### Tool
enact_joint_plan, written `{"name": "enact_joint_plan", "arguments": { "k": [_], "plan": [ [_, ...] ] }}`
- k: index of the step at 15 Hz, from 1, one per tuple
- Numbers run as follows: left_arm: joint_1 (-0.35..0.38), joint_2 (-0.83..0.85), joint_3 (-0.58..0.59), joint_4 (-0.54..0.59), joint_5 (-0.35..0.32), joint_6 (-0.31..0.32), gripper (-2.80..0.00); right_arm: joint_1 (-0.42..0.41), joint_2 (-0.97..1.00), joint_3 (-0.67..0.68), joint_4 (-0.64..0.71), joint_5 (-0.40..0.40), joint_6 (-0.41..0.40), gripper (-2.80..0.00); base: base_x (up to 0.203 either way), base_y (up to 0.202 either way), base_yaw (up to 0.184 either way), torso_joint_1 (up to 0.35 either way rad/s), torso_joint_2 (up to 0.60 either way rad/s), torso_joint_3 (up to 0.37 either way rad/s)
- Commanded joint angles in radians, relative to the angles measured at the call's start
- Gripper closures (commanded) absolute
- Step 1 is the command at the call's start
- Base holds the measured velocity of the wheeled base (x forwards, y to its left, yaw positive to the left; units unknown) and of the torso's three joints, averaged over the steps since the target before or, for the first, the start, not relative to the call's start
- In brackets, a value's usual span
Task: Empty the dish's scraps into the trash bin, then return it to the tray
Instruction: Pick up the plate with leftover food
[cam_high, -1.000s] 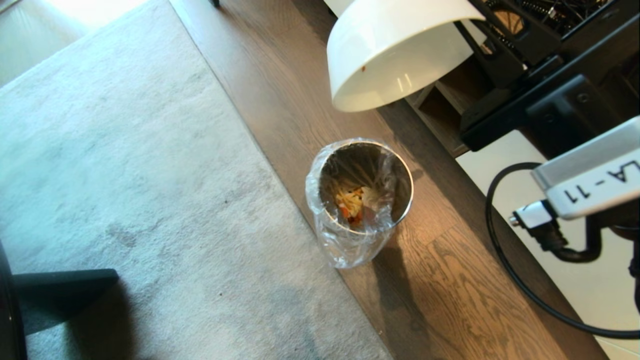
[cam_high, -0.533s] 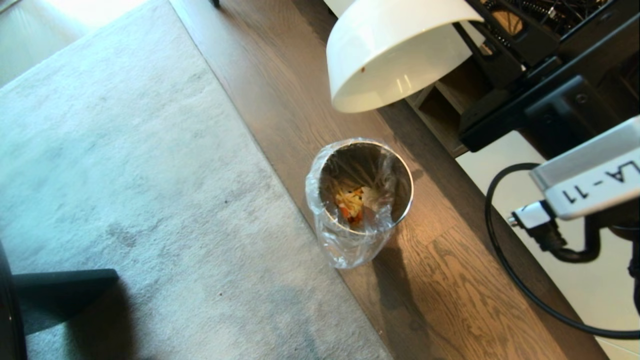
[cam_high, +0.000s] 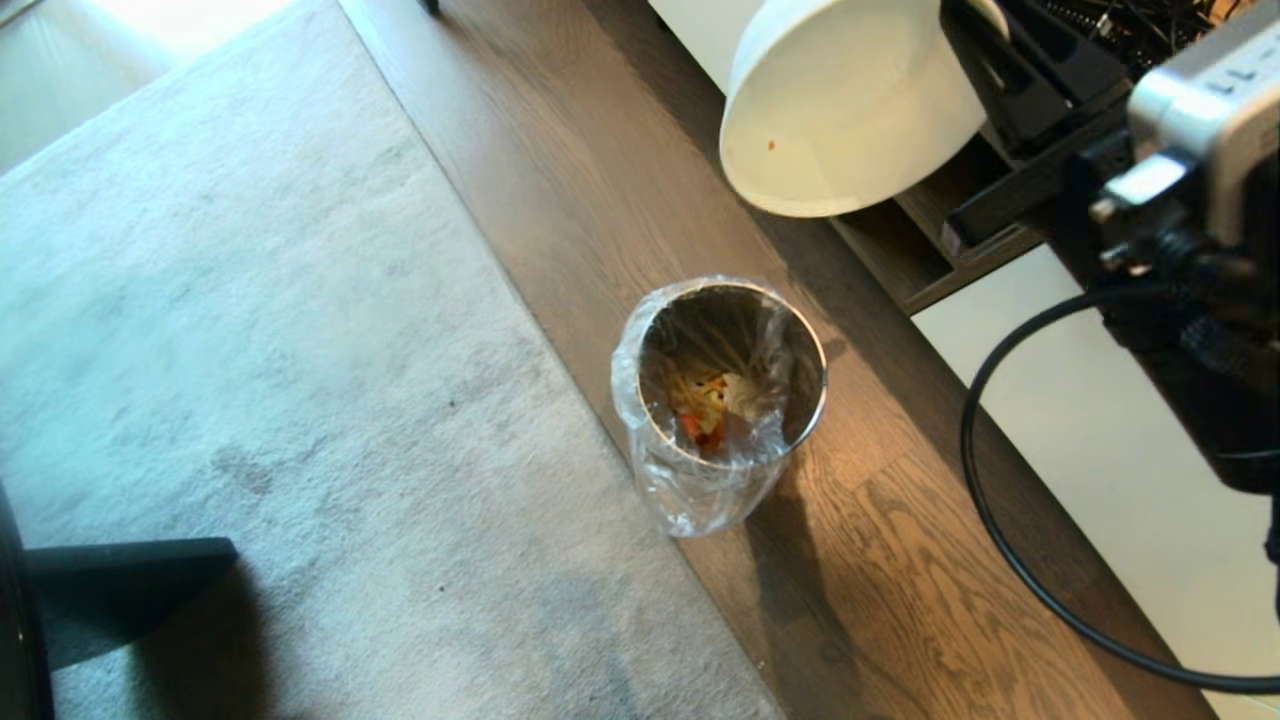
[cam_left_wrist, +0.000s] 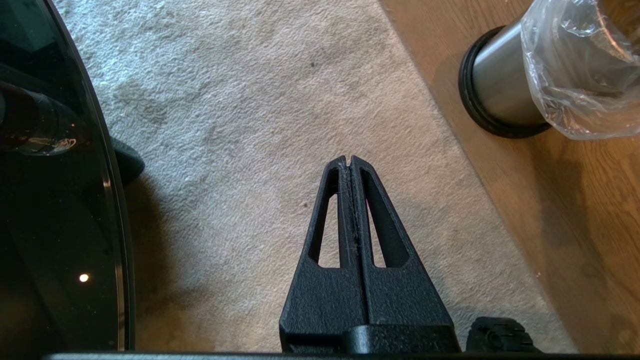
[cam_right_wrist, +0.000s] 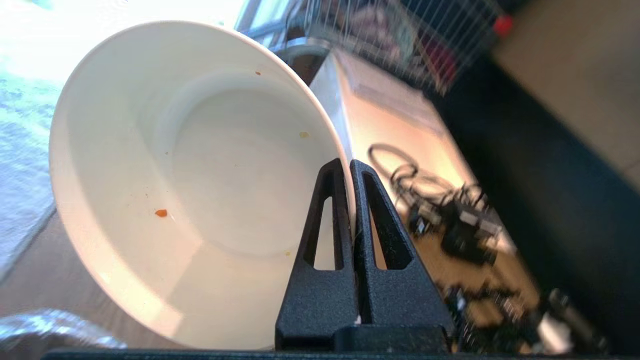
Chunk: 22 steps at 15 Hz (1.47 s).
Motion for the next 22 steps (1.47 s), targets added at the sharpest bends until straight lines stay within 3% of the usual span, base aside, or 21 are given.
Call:
{"name": "enact_joint_plan", "arguments": {
  "k": [1,8,14,17,22],
  "plan": [
    [0.0,0.0,0.0,-0.001,0.001,-0.001,0.0,-0.007,-0.038,0.012,0.083,-0.065,0.071,0.0,0.0,0.0,0.0,0.0,0.0,0.0],
    [0.0,0.0,0.0,-0.001,0.001,-0.001,0.0,-0.041,-0.195,0.029,0.56,-0.274,0.362,0.0,0.0,0.0,0.0,0.0,0.0,0.0],
    [0.0,0.0,0.0,-0.001,0.001,-0.001,0.0,-0.212,-0.241,0.035,0.764,-0.281,0.573,0.0,0.0,0.0,0.0,0.0,0.0,0.0],
    [0.0,0.0,0.0,-0.001,0.001,-0.001,0.0,-0.293,-0.283,0.055,0.924,-0.28,0.741,0.0,0.0,0.0,0.0,0.0,0.0,0.0],
    [0.0,0.0,0.0,-0.001,0.001,-0.001,0.0,-0.38,-0.395,0.25,1.087,-0.279,0.894,0.0,0.0,0.0,0.0,0.0,0.0,0.0]
  ]
}}
